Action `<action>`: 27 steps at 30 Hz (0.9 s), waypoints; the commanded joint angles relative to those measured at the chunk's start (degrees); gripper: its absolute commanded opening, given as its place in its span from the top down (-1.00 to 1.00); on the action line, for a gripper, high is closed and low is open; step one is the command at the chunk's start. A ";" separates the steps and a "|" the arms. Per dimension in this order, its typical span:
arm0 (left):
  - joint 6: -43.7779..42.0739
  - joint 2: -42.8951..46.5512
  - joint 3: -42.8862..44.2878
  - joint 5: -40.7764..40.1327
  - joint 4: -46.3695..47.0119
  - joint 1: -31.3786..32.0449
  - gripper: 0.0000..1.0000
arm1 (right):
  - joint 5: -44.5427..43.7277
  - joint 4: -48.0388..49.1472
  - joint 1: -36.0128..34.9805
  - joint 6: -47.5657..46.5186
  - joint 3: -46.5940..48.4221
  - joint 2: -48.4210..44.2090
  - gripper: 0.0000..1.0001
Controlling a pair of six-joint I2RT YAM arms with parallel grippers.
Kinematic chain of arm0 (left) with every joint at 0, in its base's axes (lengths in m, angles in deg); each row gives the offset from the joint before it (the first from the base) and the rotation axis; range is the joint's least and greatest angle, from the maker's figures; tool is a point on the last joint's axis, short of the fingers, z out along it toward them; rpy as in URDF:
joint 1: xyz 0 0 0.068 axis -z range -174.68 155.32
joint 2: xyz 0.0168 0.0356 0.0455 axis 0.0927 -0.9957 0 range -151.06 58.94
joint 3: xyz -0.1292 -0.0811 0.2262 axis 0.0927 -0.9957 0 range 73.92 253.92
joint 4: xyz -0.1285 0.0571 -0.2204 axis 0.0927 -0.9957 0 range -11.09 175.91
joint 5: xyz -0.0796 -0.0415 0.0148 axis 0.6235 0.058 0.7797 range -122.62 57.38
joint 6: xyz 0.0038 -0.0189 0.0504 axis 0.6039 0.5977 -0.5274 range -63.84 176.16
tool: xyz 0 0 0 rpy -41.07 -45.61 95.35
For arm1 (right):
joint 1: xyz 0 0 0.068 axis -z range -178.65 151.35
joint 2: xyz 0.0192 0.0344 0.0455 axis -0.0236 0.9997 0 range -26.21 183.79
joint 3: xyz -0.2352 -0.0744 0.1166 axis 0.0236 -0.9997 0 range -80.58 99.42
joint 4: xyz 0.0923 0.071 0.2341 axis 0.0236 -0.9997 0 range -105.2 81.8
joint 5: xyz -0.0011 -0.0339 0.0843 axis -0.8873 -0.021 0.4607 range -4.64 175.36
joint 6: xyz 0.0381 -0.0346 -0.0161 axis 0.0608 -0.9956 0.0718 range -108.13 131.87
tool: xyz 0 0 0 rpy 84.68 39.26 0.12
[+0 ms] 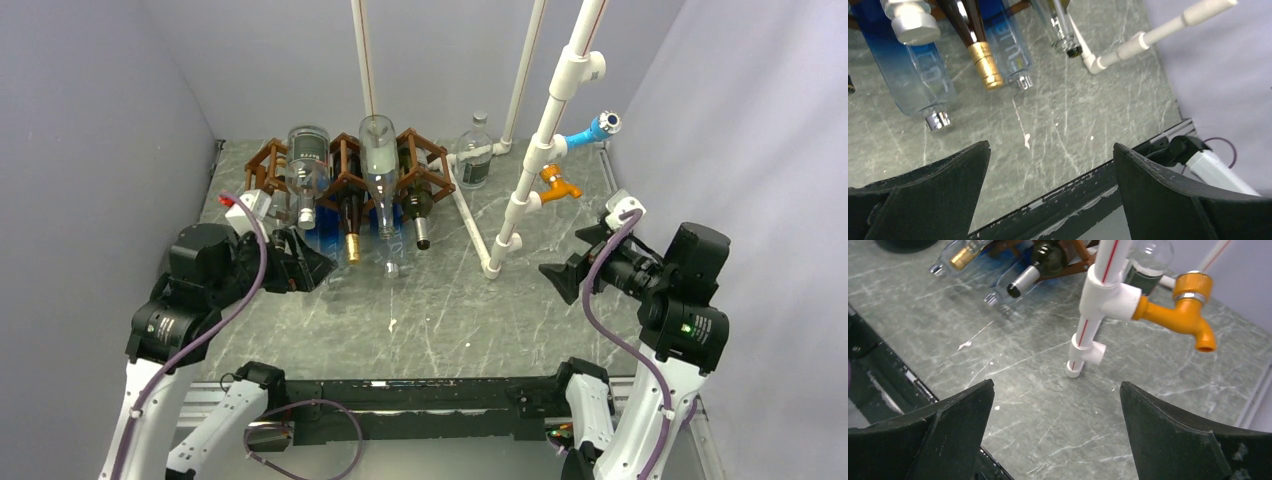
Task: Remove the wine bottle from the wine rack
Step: Pick up the wine bottle from the wine rack.
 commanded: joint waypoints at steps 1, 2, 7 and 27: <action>-1.38 -3.25 3.91 -10.91 -3.84 6.49 -0.98 | 7.08 -5.28 -0.21 -9.55 -1.65 0.57 -0.99; -1.53 -4.23 4.63 -13.68 -4.75 8.38 -0.98 | 7.66 -5.58 -0.31 -10.13 -2.41 0.68 -0.99; -4.46 -7.31 7.48 -24.54 -7.40 11.29 -0.98 | 9.82 -4.30 -0.81 -9.72 -5.67 1.92 -0.99; -11.82 -23.66 7.68 -26.55 11.95 0.98 -0.80 | 9.59 5.35 -3.41 -3.74 -14.98 0.87 -0.99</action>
